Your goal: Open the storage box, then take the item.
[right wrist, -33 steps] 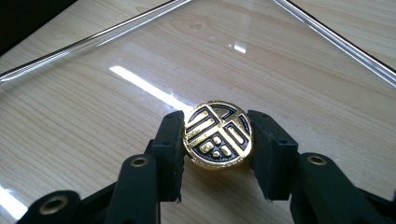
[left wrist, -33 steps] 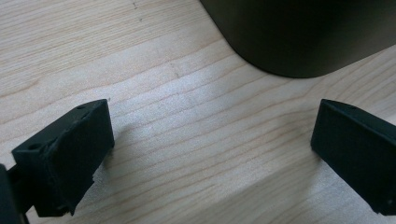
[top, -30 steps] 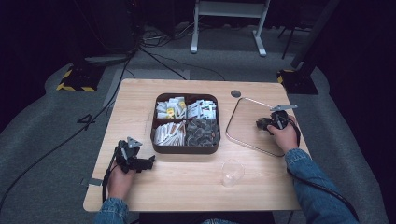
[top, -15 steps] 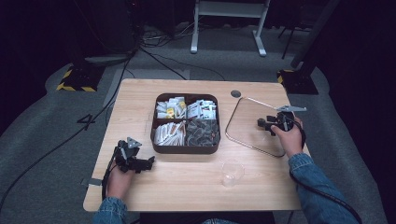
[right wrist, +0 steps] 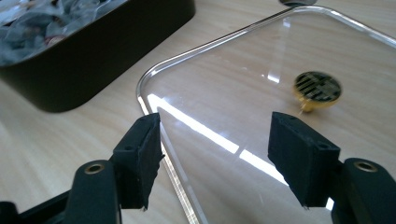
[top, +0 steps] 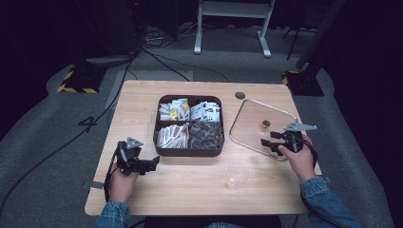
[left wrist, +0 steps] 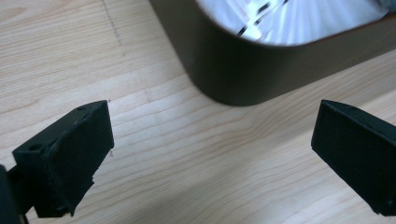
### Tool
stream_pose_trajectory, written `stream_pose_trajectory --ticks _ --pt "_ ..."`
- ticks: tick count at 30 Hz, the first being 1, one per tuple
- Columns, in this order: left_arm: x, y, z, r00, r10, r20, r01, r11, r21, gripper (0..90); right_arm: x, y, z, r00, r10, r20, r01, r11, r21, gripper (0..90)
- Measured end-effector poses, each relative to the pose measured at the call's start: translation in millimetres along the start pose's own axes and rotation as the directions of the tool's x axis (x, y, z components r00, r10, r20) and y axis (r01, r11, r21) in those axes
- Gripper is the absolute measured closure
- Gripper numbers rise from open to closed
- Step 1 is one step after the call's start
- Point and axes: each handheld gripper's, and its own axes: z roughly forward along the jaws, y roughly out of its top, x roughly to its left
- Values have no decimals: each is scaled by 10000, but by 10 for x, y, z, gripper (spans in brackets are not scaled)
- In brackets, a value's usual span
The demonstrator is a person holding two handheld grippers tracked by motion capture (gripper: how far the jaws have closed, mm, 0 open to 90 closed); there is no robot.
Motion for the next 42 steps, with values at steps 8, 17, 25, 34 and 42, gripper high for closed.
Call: stream_pose_trajectory --ticks 8,17,25,34,42 --pt "-149 97 -82 9989 -336 329 344 9991 -264 16 226 -245 72 9959 -478 -773 538 9956 774 365" --pt "-349 291 -191 9921 -627 1082 761 9893 -1246 70 397 -395 125 9891 -1068 -1013 1172 9877 1032 359" --pt "-430 471 -178 9938 -9 1109 159 9907 -1348 190 544 -483 90 9781 -1956 -715 2016 9754 897 332" --pt "-608 745 -188 9828 1410 1190 -1228 9813 -1482 566 561 -486 93 9785 -1965 -620 2015 9755 887 322" --pt "-758 1047 -53 9762 1597 1469 -1427 9825 -1196 565 569 -490 87 9791 -1950 -585 1997 9756 909 322"
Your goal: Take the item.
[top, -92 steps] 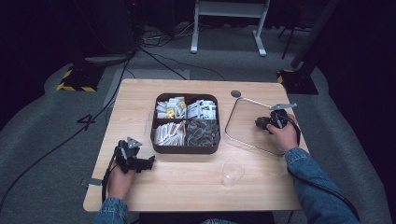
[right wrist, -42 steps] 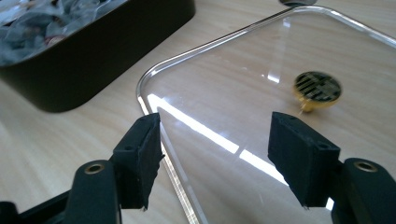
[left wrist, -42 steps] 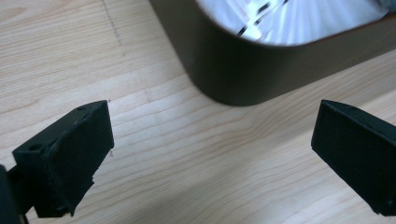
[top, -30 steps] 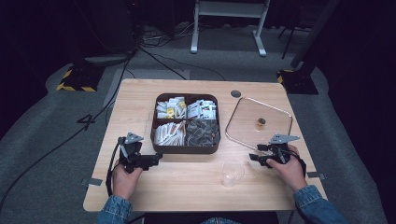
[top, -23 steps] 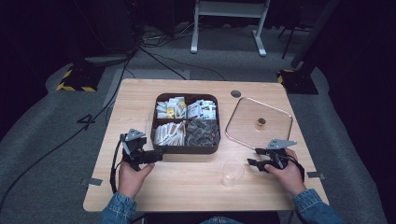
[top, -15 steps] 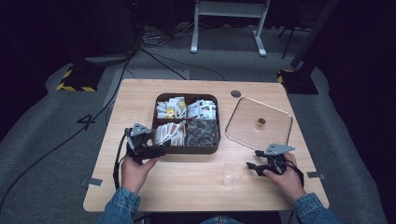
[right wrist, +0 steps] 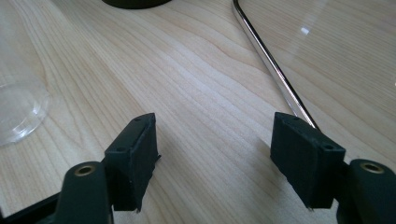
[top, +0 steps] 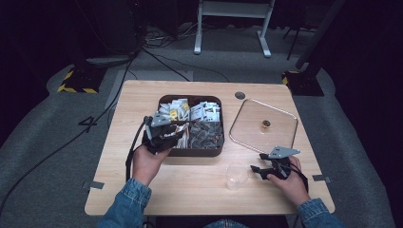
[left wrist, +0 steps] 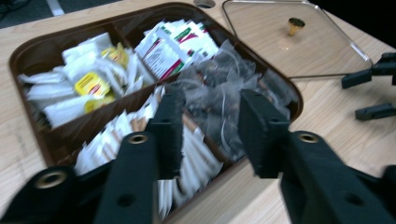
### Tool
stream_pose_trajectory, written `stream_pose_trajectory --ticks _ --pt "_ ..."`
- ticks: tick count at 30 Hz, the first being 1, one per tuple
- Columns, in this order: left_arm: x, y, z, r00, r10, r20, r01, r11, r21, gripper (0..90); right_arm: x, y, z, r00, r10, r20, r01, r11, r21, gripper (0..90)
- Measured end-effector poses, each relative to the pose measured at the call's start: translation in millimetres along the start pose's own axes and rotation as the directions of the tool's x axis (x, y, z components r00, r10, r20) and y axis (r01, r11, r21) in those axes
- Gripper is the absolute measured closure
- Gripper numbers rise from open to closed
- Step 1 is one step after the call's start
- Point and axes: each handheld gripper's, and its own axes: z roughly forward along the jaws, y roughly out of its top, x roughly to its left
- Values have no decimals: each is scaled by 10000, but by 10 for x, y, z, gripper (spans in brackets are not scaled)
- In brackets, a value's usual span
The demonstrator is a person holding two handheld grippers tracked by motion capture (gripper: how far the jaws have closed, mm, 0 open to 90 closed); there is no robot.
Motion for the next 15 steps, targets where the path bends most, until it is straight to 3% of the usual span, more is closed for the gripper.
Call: stream_pose_trajectory --ticks 1,4,9,11,15 --pt "15 80 60 9998 -168 143 168 9998 47 497 2 -1 0 10000 5 -15 -5 10000 -7 322" --pt "31 189 192 9984 -492 295 491 9988 51 468 -2 0 2 10000 27 -39 -27 10000 -15 322" --pt "19 322 415 9996 -254 117 253 9996 153 473 -3 5 8 10000 34 -85 -34 10000 -8 316" --pt "27 351 498 9991 -93 405 79 9993 367 476 -2 6 8 10000 32 -90 -32 10000 -5 316" --pt "32 330 678 9974 -242 676 184 9963 844 483 -1 5 8 9999 -6 -114 6 10000 -3 316"
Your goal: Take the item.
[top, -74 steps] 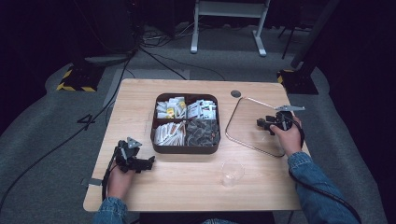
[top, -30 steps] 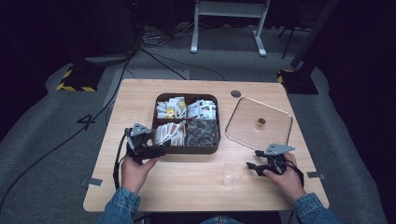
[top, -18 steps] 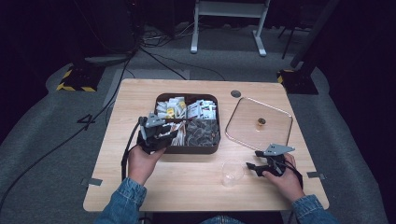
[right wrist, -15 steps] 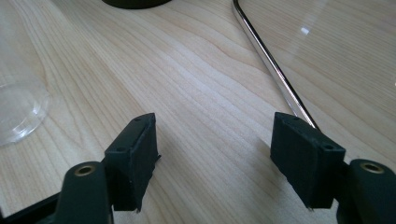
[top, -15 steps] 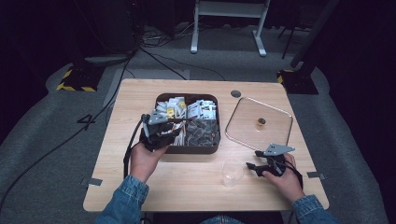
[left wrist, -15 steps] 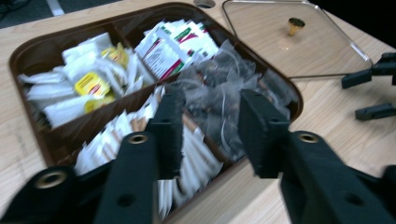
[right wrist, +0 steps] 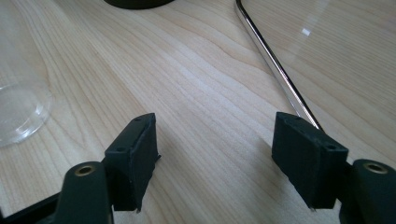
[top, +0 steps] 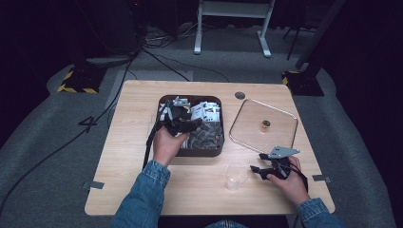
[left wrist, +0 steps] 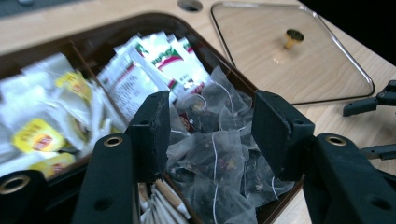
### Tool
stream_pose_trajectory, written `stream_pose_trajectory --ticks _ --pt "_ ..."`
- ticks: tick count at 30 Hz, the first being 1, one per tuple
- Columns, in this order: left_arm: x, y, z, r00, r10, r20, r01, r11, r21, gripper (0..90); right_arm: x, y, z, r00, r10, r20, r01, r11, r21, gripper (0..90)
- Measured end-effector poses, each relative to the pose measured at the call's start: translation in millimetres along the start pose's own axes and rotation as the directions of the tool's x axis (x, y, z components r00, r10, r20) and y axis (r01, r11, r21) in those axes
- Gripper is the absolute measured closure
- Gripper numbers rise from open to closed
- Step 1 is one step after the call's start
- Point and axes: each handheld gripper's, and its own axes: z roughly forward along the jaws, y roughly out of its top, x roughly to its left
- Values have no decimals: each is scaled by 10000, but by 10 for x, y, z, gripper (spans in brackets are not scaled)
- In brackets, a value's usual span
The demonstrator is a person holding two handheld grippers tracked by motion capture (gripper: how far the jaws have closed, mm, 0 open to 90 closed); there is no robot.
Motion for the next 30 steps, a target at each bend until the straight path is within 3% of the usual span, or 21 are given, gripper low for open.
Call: stream_pose_trajectory --ticks 3,13,19,23,27,30 --pt "-29 -24 110 10000 -72 68 68 9985 552 506 0 0 0 10000 1 -3 -1 10000 0 316" --pt "-97 -96 321 9992 -240 319 191 9890 1465 551 16 -7 -9 10000 -10 2 10 10000 8 316" --pt "-155 -135 406 9995 -12 -308 63 9858 1680 514 14 -6 -7 10000 4 -29 -4 10000 8 316" --pt "-167 -154 492 9980 175 -602 -43 9770 2131 471 15 -6 -8 10000 -14 -22 14 10000 9 316" --pt "-165 -163 524 9960 435 -775 -235 9701 2417 549 18 -6 -8 10000 -20 -23 20 10000 10 316" --pt "-155 -171 507 9950 452 -887 -227 9705 2398 654 16 -6 -8 10000 -20 -30 20 10000 10 316"
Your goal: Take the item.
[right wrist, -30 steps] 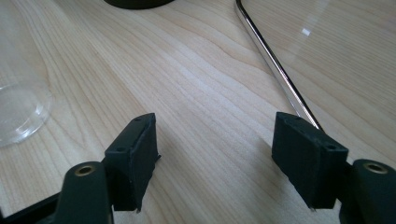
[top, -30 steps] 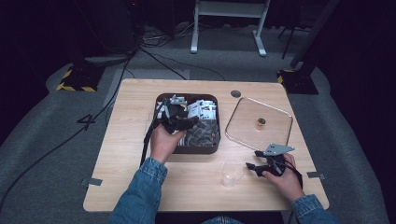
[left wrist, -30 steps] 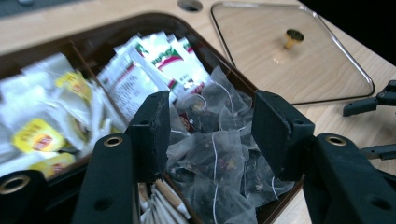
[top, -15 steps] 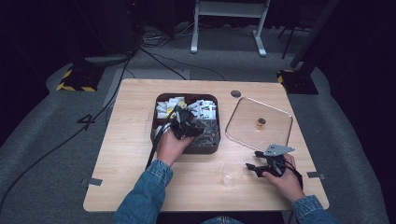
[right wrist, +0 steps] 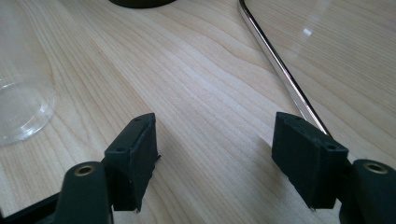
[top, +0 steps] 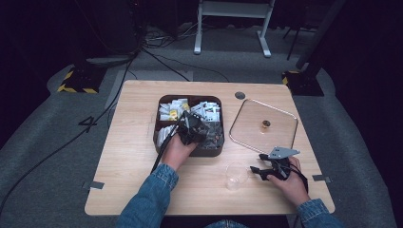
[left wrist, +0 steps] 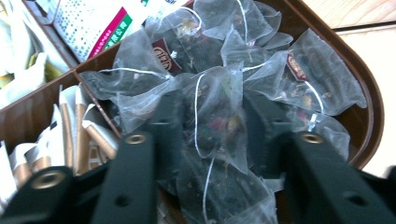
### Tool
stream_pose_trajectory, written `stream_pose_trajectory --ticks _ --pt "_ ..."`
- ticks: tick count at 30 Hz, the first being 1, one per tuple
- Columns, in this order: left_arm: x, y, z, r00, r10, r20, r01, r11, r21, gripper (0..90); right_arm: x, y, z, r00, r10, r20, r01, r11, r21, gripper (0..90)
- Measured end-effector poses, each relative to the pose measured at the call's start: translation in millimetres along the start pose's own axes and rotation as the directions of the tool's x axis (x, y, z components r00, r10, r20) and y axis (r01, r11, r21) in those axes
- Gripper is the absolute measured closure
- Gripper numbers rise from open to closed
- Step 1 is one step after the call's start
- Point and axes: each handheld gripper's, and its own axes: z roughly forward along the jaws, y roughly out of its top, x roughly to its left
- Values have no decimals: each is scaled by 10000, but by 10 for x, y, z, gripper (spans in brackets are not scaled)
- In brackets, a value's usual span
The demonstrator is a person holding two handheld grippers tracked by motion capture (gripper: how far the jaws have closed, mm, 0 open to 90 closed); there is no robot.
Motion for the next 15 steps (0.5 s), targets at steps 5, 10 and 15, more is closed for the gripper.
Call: stream_pose_trajectory --ticks 5,10,15 --pt "47 -26 -23 9994 -90 331 96 9998 -184 804 0 3 3 10000 -4 -16 4 10000 2 314" --pt "84 -34 -89 9974 -91 718 127 9987 -500 829 0 3 3 10000 -5 -18 5 10000 2 313" --pt "95 -33 -208 9937 -35 1117 144 9952 -969 830 0 3 4 10000 -2 -14 2 10000 1 313"
